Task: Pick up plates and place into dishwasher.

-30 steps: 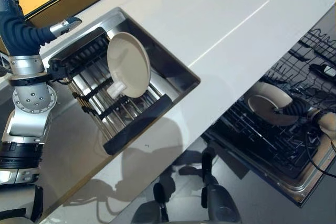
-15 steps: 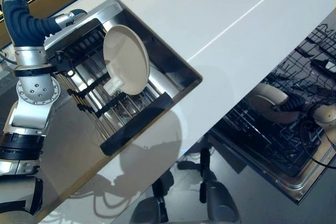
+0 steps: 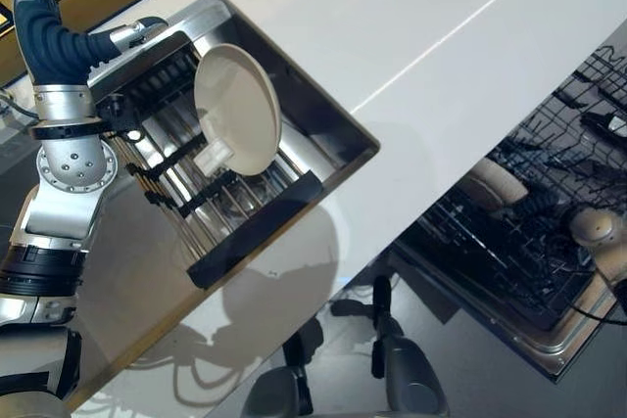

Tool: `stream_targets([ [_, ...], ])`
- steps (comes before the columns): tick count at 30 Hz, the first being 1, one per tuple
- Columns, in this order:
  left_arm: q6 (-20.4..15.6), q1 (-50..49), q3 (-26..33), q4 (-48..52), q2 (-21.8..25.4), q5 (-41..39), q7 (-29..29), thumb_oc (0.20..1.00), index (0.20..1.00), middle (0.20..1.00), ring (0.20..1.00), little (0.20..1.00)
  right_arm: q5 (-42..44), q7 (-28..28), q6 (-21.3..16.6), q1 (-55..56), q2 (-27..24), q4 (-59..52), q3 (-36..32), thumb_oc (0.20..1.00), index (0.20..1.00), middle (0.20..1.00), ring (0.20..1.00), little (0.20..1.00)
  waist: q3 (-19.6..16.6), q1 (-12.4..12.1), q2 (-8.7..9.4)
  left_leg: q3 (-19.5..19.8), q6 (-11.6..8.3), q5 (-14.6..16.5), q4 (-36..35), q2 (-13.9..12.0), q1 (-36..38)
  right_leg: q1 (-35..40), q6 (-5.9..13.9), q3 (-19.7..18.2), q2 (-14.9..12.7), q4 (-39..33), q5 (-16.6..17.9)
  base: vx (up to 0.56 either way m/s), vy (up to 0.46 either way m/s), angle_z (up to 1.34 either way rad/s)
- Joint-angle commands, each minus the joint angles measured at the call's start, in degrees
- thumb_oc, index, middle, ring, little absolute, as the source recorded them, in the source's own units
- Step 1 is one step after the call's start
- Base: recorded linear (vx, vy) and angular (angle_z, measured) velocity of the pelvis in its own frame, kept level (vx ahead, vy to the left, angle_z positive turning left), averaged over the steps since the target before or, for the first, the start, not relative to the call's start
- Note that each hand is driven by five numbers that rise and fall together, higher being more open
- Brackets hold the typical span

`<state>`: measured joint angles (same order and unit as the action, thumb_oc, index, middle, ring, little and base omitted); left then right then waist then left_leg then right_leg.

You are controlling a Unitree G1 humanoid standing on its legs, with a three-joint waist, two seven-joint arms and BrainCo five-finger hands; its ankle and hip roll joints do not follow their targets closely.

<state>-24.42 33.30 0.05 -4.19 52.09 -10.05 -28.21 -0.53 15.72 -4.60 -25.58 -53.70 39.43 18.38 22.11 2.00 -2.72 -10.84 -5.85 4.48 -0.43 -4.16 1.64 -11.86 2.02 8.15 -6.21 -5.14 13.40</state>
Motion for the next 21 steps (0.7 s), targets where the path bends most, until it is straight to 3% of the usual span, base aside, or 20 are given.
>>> stream_targets([
  [1, -3.79, 0.72, 3.5, 0.86, 2.76, -2.33, -0.81, 1.0, 1.0, 1.0, 1.0, 1.0, 1.3, -2.79, -0.26, 1.84, 0.18, -3.39, -1.81, 1.0, 1.0, 1.0, 1.0, 1.0, -1.47, -1.09, 0.57, 2.33, 0.48, -5.67, 0.13, -0.18, -5.89, 6.19, 2.48, 2.23, -1.52, 6.25, -11.87, 0.09, 0.02, 0.06],
  [8, -5.6, -9.82, 9.6, 2.35, -0.44, -2.02, 1.34, 1.0, 1.0, 1.0, 1.0, 1.0, -2.17, -3.62, 0.2, 11.15, 0.36, -13.1, -13.41, 1.0, 1.0, 1.0, 1.0, 1.0, -7.11, -0.39, 2.35, 2.39, 0.44, -4.9, -0.06, -0.91, -1.38, 10.79, 2.46, 1.67, -0.69, 5.7, -12.61, 0.13, 0.025, 0.03],
  [13, -6.43, -16.25, 12.84, 3.64, -3.21, -2.36, 3.51, 1.0, 1.0, 1.0, 1.0, 1.0, -5.32, -4.24, 0.34, 16.19, 1.06, -16.75, -18.95, 1.0, 1.0, 1.0, 1.0, 1.0, -10.36, -0.47, 2.69, 2.47, 0.46, -4.5, -0.92, -1.21, 1.6, 13.75, 2.48, 1.63, -0.31, 5.03, -13.18, 0.15, 0.026, 0.01],
  [16, -6.9, -20.11, 14.65, 4.06, -4.56, -1.44, 4.32, 1.0, 1.0, 1.0, 1.0, 1.0, -0.92, -7.56, -1.71, 18.21, 2.23, -22.85, -24.43, 1.0, 1.0, 1.0, 1.0, 1.0, -12.11, -0.37, 2.57, 2.65, 0.49, -4.26, -1.38, -1.5, 3.26, 15.33, 2.37, 1.76, -0.02, 4.73, -13.59, 0.13, 0.005, 0.03],
  [21, -9.07, -26.37, 17.68, 4.56, -7.84, 3.49, 4.43, 1.0, 1.0, 1.0, 1.0, 1.0, 3.85, -16.05, -9.36, 21.38, 10.4, -37.17, -33.34, 1.0, 1.0, 1.0, 1.0, 1.0, -13.72, -0.1, 1.58, 3.29, 0.65, -3.96, -2.25, -2.24, 5.04, 16.76, 2.22, 1.54, 0.59, 5.16, -14.98, 0.05, -0.009, 0.07],
])
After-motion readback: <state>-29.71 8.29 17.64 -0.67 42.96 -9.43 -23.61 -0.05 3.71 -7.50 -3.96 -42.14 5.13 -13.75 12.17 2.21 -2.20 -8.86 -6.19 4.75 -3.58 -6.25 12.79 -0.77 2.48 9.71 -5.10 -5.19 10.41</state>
